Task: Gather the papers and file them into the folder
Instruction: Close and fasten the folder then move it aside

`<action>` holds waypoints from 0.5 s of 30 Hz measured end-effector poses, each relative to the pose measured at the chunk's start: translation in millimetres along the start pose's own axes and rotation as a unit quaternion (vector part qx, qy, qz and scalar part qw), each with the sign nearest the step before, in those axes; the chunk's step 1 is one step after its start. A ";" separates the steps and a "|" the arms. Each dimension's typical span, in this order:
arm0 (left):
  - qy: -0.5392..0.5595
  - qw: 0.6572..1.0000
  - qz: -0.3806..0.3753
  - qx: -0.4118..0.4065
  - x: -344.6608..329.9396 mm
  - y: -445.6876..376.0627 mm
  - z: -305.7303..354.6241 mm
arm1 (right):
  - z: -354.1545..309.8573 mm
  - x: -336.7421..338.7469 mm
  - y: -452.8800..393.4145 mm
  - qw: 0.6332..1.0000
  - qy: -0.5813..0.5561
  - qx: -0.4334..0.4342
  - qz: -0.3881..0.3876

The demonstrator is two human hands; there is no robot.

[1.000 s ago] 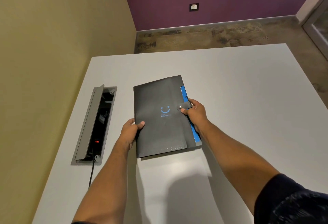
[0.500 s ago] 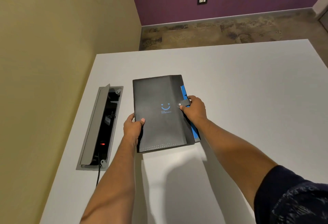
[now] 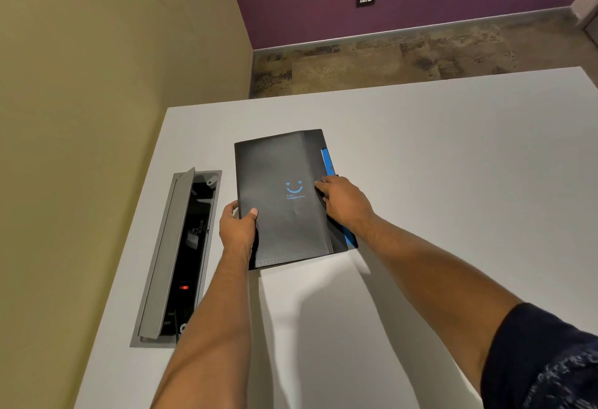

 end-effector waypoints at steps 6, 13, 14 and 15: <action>-0.025 0.999 0.016 -0.033 -4.5 -25.1 19.4 | 5.6 -17.5 -1.5 0.996 0.072 0.014 -0.048; -0.060 0.997 0.013 -0.042 -9.3 -36.0 24.6 | 5.9 -22.6 -7.9 0.988 0.121 0.019 -0.095; -0.062 0.997 0.012 -0.042 -9.2 -36.8 24.8 | 5.2 -23.0 -9.0 0.987 0.126 0.018 -0.098; -0.061 0.997 0.011 -0.043 -9.1 -37.3 24.9 | 4.7 -23.2 -9.9 0.986 0.130 0.017 -0.100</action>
Point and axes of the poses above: each hand's wrist, its own y-axis away from the middle knuckle, its own x-axis out of the back of the hand, z = x × y, the point moved 8 cm from there along -y, towards the middle knuckle, and after that the axes turned 15 degrees about x, right-handed, at the moved point
